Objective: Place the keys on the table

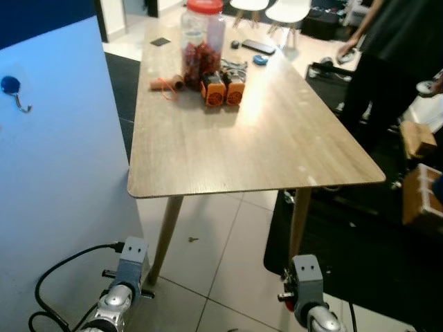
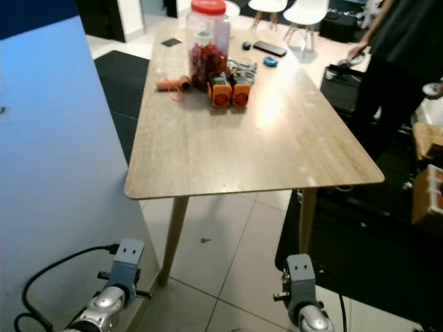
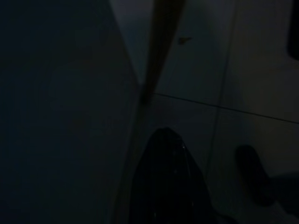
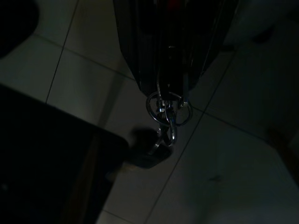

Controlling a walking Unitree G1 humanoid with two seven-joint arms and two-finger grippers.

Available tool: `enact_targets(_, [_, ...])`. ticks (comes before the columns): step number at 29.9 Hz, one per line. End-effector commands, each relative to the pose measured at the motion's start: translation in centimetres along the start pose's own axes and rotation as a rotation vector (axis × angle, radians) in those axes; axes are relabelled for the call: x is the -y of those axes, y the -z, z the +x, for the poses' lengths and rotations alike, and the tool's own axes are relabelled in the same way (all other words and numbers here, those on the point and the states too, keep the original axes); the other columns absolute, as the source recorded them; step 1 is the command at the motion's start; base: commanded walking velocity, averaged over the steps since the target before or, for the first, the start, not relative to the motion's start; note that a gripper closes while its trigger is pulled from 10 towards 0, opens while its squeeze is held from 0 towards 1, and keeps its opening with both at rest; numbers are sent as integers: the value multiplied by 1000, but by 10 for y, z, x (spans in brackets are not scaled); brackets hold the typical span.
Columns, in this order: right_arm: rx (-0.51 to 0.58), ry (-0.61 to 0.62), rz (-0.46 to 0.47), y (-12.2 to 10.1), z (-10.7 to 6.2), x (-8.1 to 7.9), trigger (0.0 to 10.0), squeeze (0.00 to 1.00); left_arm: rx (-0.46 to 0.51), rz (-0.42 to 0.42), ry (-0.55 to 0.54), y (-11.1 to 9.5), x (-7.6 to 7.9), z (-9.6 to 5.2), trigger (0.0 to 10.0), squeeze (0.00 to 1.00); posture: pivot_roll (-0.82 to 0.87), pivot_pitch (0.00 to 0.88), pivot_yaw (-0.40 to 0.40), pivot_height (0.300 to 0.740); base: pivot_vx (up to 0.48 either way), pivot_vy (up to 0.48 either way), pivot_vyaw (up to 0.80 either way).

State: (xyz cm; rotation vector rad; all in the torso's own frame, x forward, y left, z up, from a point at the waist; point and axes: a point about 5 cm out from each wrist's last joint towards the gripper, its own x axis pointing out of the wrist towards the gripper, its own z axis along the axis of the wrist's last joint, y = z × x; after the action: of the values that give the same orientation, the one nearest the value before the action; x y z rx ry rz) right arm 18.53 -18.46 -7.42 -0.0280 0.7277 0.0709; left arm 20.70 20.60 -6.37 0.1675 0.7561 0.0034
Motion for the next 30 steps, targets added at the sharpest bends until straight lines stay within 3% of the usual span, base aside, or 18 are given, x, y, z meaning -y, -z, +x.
enact_targets(1, [-6, -15, -6, -2, 1, -1, 10000, 0, 12, -22, 6, -3, 5, 1, 10000, 0, 57, 14, -48, 740, 0, 0, 0])
enact_targets(30, [-16, -15, 16, 5, 0, -11, 10000, 0, 99, 0, 41, -25, 2, 4, 10000, 0, 80, 26, 0, 740, 0, 0, 0])
